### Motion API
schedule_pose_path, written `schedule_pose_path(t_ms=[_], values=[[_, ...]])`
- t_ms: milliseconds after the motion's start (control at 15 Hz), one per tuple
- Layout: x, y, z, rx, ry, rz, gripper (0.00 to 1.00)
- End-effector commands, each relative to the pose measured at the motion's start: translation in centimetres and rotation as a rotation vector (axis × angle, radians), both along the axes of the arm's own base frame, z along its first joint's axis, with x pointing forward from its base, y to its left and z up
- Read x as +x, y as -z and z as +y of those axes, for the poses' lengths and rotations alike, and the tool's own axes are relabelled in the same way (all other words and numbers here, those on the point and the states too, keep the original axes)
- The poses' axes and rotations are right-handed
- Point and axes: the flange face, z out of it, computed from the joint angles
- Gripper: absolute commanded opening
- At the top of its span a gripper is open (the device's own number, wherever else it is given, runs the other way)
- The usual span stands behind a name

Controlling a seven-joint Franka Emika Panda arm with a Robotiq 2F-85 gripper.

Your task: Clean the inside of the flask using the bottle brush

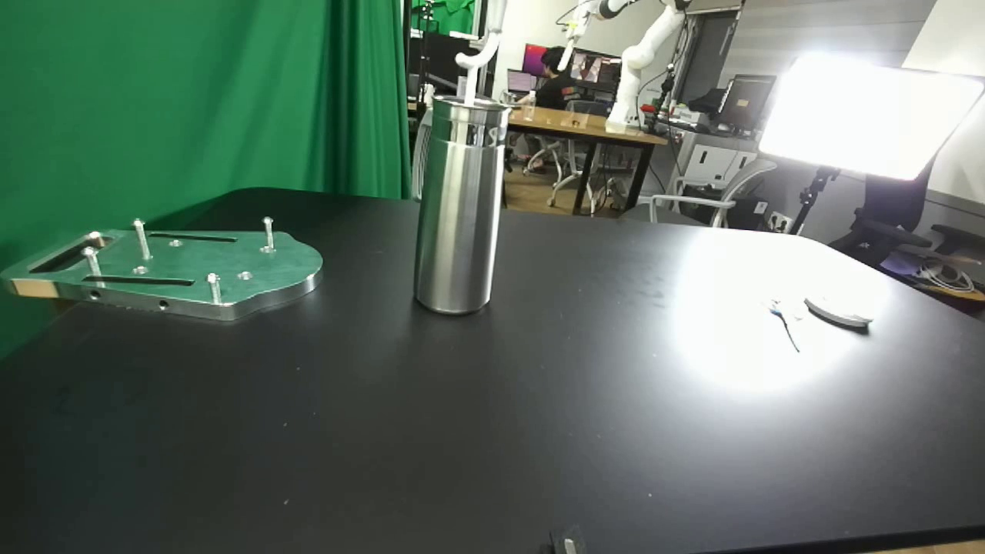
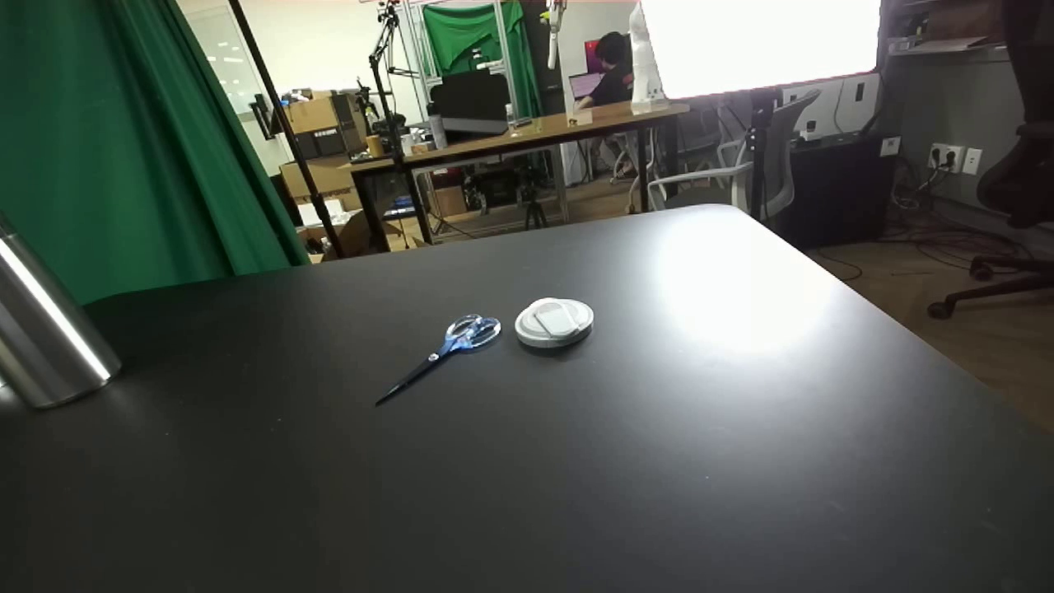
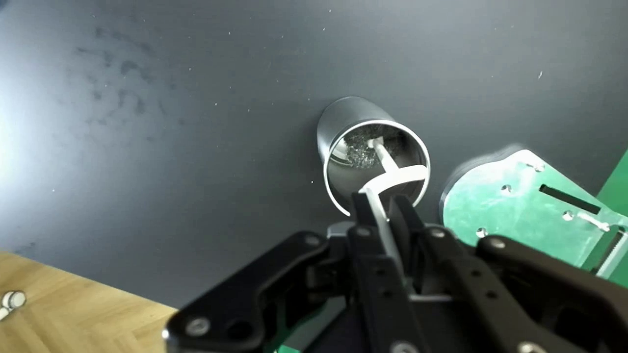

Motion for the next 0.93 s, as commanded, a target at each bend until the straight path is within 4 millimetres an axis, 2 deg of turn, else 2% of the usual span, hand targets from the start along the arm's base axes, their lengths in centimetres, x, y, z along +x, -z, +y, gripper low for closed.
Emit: schedule_pose_path(t_ms=[0,333,533,733,867], values=[[-1.0,1.9,0.6,-0.033,0.002,0.021,0.04],[-1.9,5.0,1.0,-0.06,-0.011,0.059,0.04],[-2.0,5.7,1.0,-0.073,-0.013,0.068,0.04],[-1.5,4.6,0.7,-0.061,-0.006,0.062,0.04],[-1.2,3.1,0.4,-0.053,0.001,0.044,0.04]])
